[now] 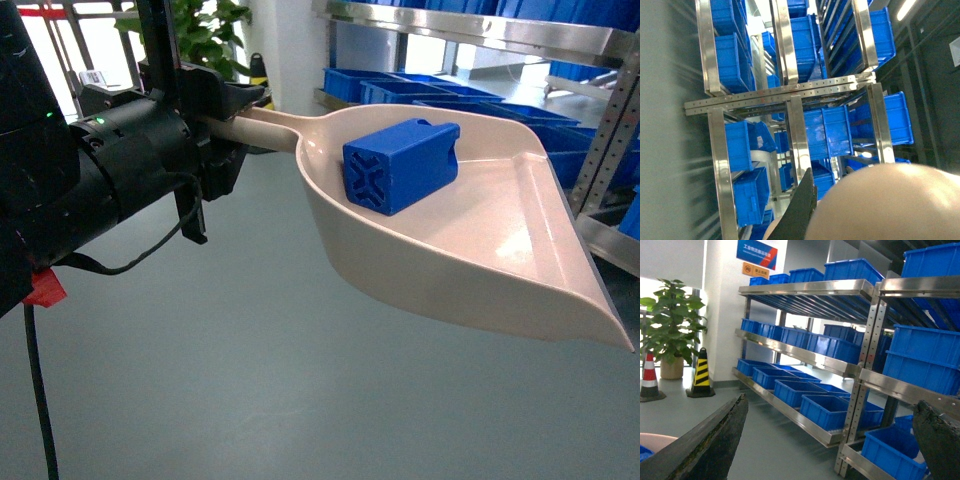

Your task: Place part in tray to right shelf

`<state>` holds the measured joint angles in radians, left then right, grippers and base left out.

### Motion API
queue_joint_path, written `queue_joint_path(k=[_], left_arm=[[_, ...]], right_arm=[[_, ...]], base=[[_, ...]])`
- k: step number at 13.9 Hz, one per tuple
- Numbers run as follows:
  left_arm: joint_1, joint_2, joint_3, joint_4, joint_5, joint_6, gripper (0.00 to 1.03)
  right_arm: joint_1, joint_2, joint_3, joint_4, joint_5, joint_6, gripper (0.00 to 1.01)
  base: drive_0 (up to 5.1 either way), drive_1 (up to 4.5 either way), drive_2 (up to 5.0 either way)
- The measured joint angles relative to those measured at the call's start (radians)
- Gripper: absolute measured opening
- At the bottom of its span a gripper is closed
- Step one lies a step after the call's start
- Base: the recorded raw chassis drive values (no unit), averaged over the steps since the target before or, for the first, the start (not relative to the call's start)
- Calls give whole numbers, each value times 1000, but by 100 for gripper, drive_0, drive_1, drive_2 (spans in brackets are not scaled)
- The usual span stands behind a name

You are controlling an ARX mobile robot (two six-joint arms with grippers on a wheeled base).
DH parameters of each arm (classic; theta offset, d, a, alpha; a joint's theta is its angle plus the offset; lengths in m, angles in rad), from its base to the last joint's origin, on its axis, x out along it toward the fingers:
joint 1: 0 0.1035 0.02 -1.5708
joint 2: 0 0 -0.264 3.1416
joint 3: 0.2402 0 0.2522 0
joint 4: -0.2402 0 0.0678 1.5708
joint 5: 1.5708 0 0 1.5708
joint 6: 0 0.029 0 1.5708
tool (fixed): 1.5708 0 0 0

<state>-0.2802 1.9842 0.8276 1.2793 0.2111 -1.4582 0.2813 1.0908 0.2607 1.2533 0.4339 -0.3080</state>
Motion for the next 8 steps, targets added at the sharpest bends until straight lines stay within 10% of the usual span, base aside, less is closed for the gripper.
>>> queue_joint_path(k=[8], left_arm=[[1,0,0,0,-1,0,12]], right_arm=[[0,0,0,-2,0,0,98]], base=[[-161,-161,-161]])
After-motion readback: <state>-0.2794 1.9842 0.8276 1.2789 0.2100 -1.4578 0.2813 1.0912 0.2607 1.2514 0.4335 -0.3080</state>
